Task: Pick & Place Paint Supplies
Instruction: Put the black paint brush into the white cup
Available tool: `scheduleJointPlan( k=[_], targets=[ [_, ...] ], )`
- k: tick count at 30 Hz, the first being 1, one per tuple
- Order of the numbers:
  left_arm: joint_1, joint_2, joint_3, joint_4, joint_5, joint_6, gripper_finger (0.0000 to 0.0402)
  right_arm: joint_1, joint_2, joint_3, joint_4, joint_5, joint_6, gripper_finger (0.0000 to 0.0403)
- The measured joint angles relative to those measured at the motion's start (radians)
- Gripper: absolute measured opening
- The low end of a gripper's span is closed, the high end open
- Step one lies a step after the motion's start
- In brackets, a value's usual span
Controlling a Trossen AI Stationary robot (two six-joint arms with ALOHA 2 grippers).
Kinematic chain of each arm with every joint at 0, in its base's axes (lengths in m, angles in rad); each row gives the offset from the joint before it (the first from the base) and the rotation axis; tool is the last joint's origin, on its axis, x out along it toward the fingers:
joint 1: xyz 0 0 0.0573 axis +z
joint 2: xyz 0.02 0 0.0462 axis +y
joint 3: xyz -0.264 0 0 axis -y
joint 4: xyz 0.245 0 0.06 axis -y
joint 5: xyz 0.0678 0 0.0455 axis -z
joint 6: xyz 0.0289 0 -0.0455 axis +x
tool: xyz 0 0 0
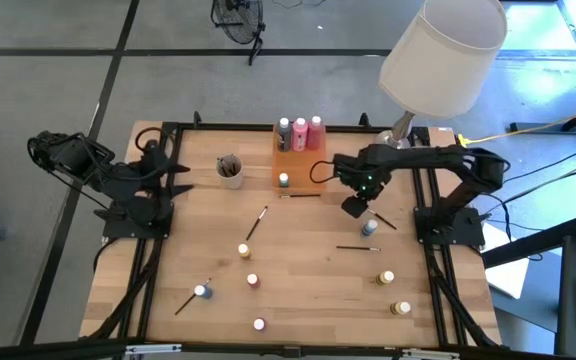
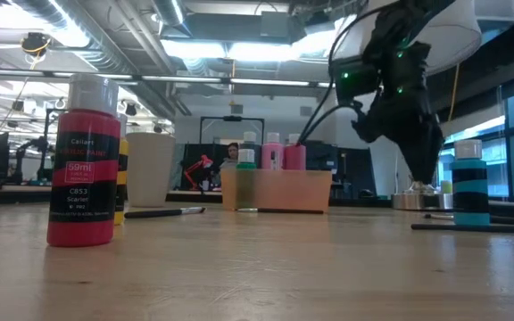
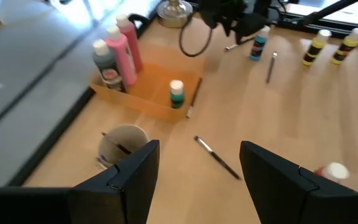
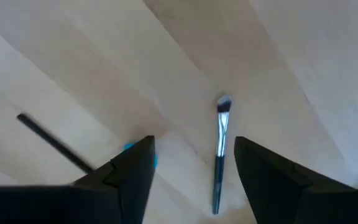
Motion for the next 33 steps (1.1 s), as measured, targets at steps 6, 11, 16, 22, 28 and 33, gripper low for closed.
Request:
scheduleJointPlan(
  k=[6, 11, 16, 22, 28, 33],
  targets=[
    [0.000, 0.000, 0.000, 0.000, 0.105, -0.032, 0.0219, -0.038, 0.031, 0.000, 0.045, 0.005, -0.054, 0.0207],
    [0.000, 0.000, 0.000, -0.001, 0.154, -0.033, 0.0219, -0.051, 0.039, -0.001, 0.049, 0.007, -0.065, 0.0202],
    [0.000, 0.000, 0.000, -0.001, 0.161, -0.033, 0.0219, -0.051, 0.039, -0.001, 0.044, 0.006, -0.065, 0.0203],
    [0.000, 0.000, 0.000, -0.001, 0.160, -0.033, 0.0219, -0.050, 0.039, -0.041, 0.046, 0.003, -0.064, 0.0204],
    [0.000, 0.000, 0.000, -0.001, 0.148, -0.024, 0.0219, -0.039, 0.039, -0.055, 0.063, 0.004, -0.055, 0.0204],
    [0.000, 0.000, 0.000, -0.002, 0.120, -0.023, 0.0219, -0.036, 0.039, -0.055, 0.098, 0.030, -0.053, 0.0204]
  ],
)
